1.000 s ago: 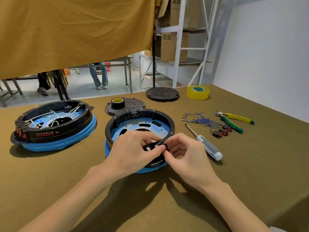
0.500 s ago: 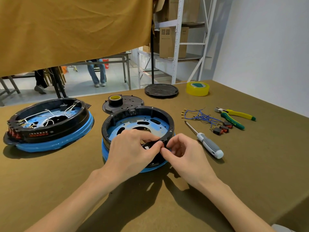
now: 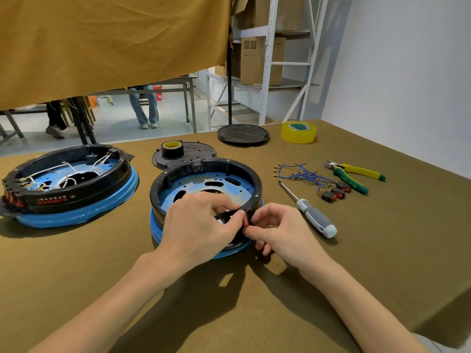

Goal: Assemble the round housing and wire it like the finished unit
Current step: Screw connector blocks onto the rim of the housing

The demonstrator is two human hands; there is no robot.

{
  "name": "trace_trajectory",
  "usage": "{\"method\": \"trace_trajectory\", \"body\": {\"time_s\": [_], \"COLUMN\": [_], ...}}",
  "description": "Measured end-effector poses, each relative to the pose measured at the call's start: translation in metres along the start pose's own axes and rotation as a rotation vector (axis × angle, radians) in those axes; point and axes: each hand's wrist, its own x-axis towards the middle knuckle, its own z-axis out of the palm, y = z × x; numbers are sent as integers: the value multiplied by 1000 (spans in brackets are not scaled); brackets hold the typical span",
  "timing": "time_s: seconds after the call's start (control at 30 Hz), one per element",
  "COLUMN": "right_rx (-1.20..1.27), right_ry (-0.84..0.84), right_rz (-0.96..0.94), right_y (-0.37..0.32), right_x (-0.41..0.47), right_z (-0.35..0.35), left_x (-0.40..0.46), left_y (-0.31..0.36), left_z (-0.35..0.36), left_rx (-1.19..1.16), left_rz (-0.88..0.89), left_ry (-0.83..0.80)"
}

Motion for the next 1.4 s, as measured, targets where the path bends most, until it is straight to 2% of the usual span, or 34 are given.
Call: {"method": "trace_trajectory", "body": {"time_s": [0.17,0.37,0.5,0.63,0.93,1.23,1.4], "right_rx": [181,176,255,241,185,180,201], "right_ry": [-64,-22,-61,-26,73,-77,-87], "right_rz": [132,144,171,162,137,82,63], "right_y": [-4,-4,-4,-4,4,1,1], "right_x": [1,1,1,0,4,2,1], "right_z": [1,8,6,9,16,7,6], "left_x": [0,-3,-5,-7,-4,-5,-4], "left_y": [-2,-2,2,4,4,4,-1], "left_z": [0,0,-2,-1,1,0,-4], "left_rx": [-22,-23,-28,0,44,60,39], "left_rz": [29,40,38,37,21,46,66], "left_ry": [2,20,14,55,40,21,-20]}}
